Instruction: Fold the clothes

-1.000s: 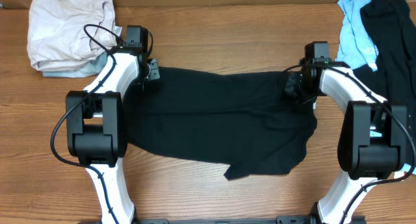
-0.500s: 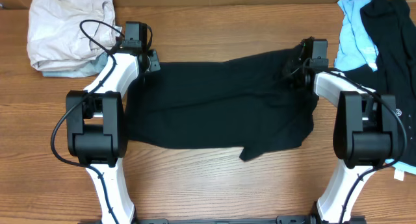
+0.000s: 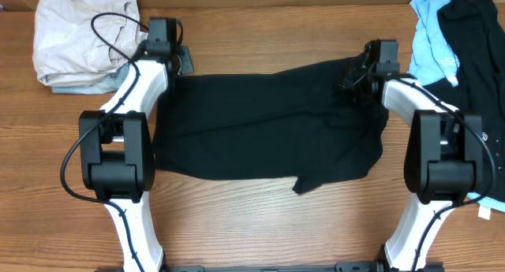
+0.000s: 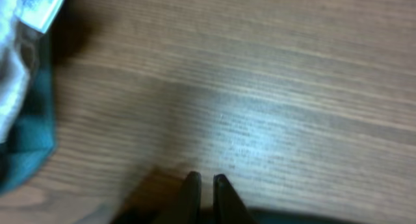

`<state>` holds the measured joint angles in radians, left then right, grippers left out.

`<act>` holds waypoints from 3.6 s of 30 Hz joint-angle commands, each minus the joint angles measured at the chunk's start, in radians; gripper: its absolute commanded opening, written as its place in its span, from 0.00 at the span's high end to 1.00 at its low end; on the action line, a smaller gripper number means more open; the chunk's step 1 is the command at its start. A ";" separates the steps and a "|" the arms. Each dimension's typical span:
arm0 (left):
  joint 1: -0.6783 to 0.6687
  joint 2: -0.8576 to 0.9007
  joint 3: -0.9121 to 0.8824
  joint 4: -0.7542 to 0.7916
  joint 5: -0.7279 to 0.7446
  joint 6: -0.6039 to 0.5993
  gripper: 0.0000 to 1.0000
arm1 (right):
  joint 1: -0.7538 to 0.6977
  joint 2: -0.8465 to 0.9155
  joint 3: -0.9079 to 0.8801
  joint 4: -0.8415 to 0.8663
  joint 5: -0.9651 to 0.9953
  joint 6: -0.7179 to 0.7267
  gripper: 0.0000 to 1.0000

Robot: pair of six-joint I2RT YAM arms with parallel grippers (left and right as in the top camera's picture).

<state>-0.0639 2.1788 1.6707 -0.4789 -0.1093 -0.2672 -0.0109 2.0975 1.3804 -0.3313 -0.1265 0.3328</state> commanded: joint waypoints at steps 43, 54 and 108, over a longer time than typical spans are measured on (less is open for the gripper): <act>0.039 -0.547 -0.640 -0.409 0.059 -0.142 0.30 | -0.003 -0.635 0.256 -1.200 0.020 -0.041 0.00; 0.134 -0.570 -0.707 -0.394 0.064 -0.177 0.44 | -0.003 -0.582 0.257 -1.196 0.021 -0.042 0.00; 0.239 -0.606 -0.477 -0.550 0.156 -0.069 0.96 | 0.141 -0.583 -0.319 -0.950 0.019 0.339 0.05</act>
<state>0.1722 1.5856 1.1770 -1.0317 0.0494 -0.3618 0.1280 1.5158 1.1400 -1.3262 -0.1154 0.5926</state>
